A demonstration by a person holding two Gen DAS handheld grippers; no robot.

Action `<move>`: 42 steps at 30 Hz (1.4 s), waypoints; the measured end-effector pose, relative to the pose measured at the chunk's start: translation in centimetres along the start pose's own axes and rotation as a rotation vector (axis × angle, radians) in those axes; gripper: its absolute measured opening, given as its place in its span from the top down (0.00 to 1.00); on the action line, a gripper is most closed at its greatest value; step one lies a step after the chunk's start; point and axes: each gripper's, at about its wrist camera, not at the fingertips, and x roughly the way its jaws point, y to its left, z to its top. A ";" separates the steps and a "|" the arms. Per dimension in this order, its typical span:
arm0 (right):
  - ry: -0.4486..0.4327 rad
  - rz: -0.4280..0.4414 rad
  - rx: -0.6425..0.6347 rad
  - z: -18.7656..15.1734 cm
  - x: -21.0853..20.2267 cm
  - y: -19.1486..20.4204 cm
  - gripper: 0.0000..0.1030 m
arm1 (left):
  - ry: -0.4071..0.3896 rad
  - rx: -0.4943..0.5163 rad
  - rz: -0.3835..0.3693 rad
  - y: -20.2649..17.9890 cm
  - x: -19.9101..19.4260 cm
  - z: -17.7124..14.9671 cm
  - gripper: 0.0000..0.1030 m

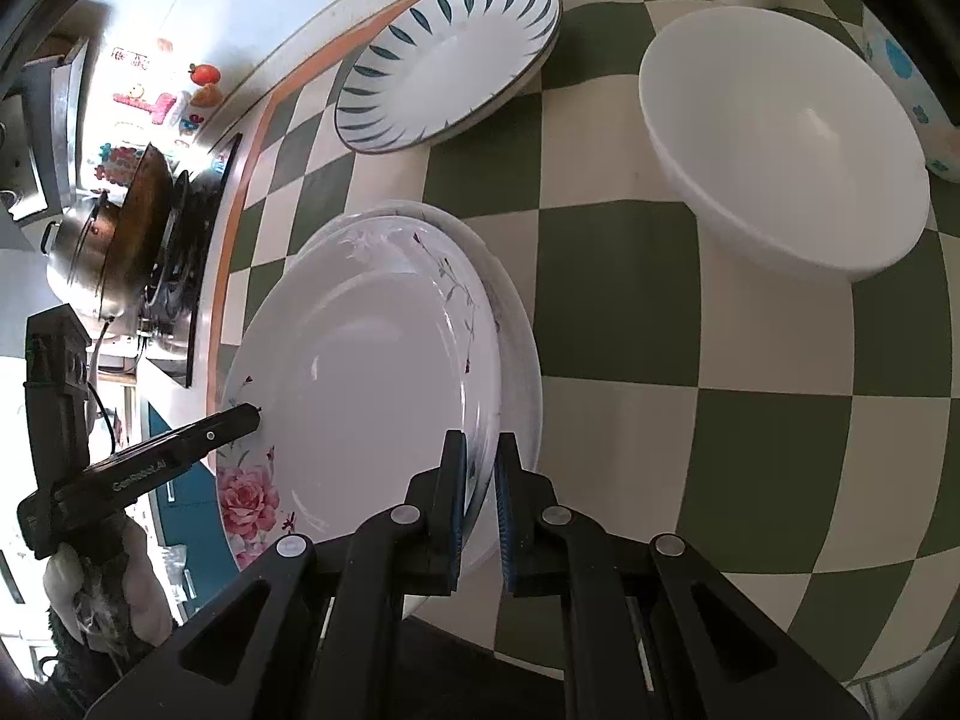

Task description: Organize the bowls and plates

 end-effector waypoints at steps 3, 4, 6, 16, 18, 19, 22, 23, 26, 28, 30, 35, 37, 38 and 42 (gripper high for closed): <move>0.004 0.001 -0.013 0.1 0.1 -0.1 0.90 | -0.003 -0.015 0.018 0.2 0.0 -0.3 0.86; 0.007 0.004 -0.013 0.2 0.2 -0.1 0.90 | 0.002 -0.020 0.024 0.3 0.0 -0.3 0.86; 0.015 0.015 -0.013 0.2 0.3 -0.3 0.90 | 0.004 -0.025 0.013 0.4 -0.1 -0.5 0.85; 0.098 0.046 0.032 0.8 1.0 -1.0 0.90 | -0.014 -0.039 0.065 0.0 -1.8 -0.1 0.85; 0.103 0.019 0.030 1.0 0.4 -0.9 0.87 | -0.057 -0.034 0.077 -0.4 -3.3 0.5 0.85; 0.101 -0.005 0.027 0.9 0.0 -0.9 0.87 | -0.075 -0.031 0.082 -0.7 -3.9 0.9 0.85; 0.079 -0.019 0.020 1.2 -1.9 -0.7 0.87 | -0.127 -0.017 0.055 -2.3 -6.2 3.6 0.80; 0.073 -0.019 0.021 1.5 -2.6 -0.6 0.87 | -0.135 -0.008 0.034 -2.9 -6.6 4.9 0.76; 0.024 -0.001 0.018 3.6 -5.4 0.5 0.85 | -0.165 0.017 -0.003 -4.6 -6.6 9.0 0.73; -0.020 0.000 0.006 5.8 -6.8 1.3 0.78 | -0.158 0.044 -0.010 -5.9 -5.6 12.8 0.73; -0.061 -0.015 -0.009 8.6 -7.4 1.8 0.69 | -0.135 0.060 -0.007 -6.9 -4.2 15.4 0.73; -0.075 -0.057 0.089 15.5 -6.0 -0.2 0.69 | -0.065 0.084 -0.022 -7.6 -0.5 20.6 0.73; -0.062 -0.040 0.154 18.1 -4.7 -1.2 0.69 | -0.024 0.096 -0.040 -7.7 0.9 22.0 0.73; -0.053 -0.043 0.175 19.1 -4.2 -1.7 0.69 | 0.004 0.103 -0.051 -7.9 1.9 22.8 0.73; -0.021 -0.067 0.220 22.6 -1.7 -2.5 0.69 | 0.076 0.125 -0.056 -8.3 4.7 24.6 0.74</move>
